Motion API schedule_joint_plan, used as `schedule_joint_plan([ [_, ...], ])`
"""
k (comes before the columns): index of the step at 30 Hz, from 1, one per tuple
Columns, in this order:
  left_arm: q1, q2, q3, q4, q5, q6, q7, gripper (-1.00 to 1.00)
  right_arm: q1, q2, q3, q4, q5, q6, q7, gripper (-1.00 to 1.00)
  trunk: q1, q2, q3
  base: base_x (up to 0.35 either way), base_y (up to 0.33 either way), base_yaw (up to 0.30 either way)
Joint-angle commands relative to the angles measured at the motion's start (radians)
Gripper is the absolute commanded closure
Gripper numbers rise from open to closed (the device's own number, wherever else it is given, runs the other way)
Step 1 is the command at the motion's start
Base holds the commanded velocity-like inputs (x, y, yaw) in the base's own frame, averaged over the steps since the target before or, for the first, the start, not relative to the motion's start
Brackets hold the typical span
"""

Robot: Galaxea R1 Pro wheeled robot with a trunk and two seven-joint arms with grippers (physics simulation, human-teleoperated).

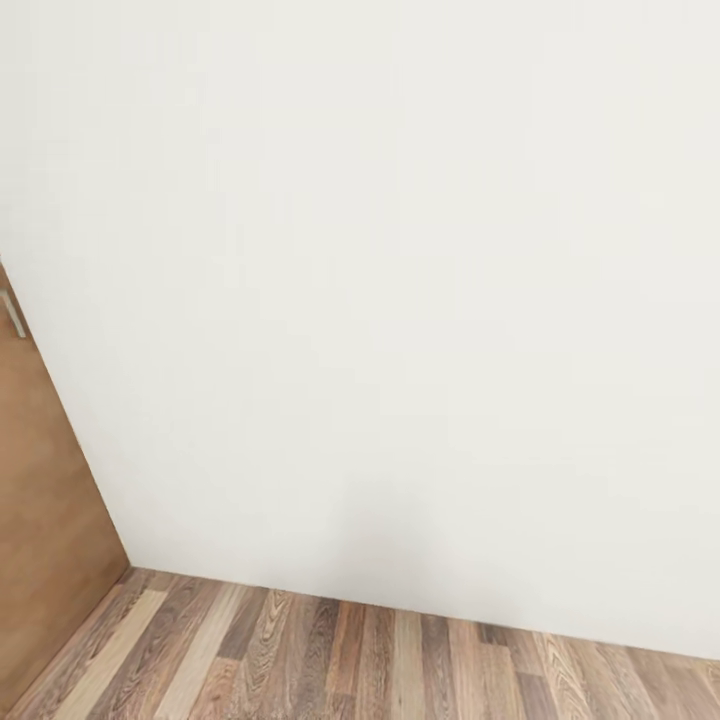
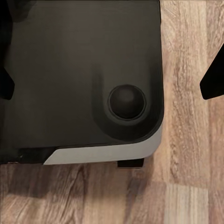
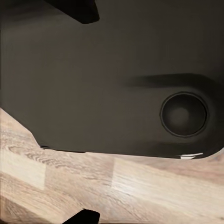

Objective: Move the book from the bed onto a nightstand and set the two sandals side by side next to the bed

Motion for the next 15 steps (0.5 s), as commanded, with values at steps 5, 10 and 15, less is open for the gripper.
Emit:
schedule_joint_plan([
  [5, 0.0, -0.001, 0.0, -0.03, 0.0, -0.022, 0.0, -1.0, 0.0, 0.0, -0.001, -0.01, 0.001, -0.003, -0.001, -1.0, 0.0, 0.0, -0.001, 0.0, 0.0, 0.295],
  [10, 0.0, -0.004, -0.001, -0.065, 0.0, -0.03, 0.0, -1.0, 0.0, 0.0, -0.001, -0.034, 0.001, -0.004, -0.001, -1.0, 0.0, 0.0, -0.001, 0.0, 0.0, 0.294],
  [15, 0.0, -0.015, -0.001, -0.079, 0.0, -0.032, 0.0, -1.0, 0.0, 0.0, 0.0, -0.106, 0.001, -0.003, -0.001, -1.0, 0.0, 0.0, -0.002, 0.0, 0.0, 0.294],
])
